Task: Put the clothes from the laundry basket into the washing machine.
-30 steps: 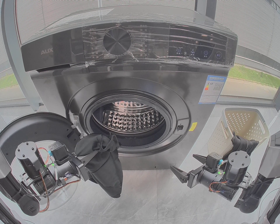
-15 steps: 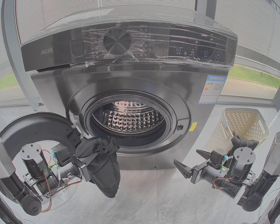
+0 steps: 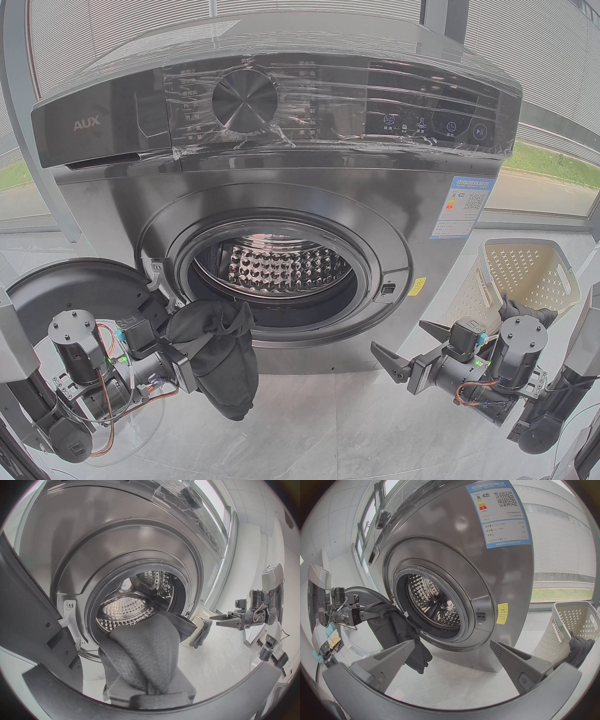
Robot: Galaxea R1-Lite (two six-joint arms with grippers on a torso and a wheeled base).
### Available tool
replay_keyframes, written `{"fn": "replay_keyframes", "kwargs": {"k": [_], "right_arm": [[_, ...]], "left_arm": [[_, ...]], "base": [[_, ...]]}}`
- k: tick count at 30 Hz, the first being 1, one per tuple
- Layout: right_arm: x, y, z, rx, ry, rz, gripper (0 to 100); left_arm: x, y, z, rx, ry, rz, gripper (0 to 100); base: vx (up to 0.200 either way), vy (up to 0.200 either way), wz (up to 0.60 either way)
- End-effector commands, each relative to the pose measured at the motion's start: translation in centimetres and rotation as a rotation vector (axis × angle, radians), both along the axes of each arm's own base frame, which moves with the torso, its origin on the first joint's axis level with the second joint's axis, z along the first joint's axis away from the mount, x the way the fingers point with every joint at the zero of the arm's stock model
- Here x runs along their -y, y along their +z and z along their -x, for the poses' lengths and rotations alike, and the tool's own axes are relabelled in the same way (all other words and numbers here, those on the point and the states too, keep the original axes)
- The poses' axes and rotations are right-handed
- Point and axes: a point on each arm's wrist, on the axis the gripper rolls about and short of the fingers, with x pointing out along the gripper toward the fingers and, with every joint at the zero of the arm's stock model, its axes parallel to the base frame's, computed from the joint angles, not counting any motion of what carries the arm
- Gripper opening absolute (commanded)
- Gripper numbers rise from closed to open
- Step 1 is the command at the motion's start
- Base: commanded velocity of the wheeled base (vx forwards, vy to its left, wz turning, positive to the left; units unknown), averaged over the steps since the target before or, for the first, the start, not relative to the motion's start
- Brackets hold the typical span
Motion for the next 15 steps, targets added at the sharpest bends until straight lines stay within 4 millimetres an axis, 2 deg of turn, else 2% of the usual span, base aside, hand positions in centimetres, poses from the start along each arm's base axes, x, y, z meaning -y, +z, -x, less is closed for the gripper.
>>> {"fn": "replay_keyframes", "kwargs": {"k": [1,6,12,15], "right_arm": [[0.0,-0.09,0.02,-0.004,0.0,0.002,100],[0.01,-0.16,0.03,-0.006,0.0,0.004,100],[0.0,-0.19,0.02,-0.008,0.0,0.003,100],[0.02,-0.22,0.04,-0.009,0.0,0.004,100]], "left_arm": [[0.08,-0.37,-0.11,-0.014,-0.001,-0.006,0],[0.16,-0.34,-0.11,-0.013,-0.004,-0.006,0],[0.19,-0.44,-0.09,-0.017,-0.007,-0.009,0],[0.27,-0.46,-0.02,-0.018,-0.01,-0.009,0]], "base": [[0.0,0.0,0.0],[0.0,0.0,0.0],[0.0,0.2,0.0],[0.0,0.0,0.0]]}}
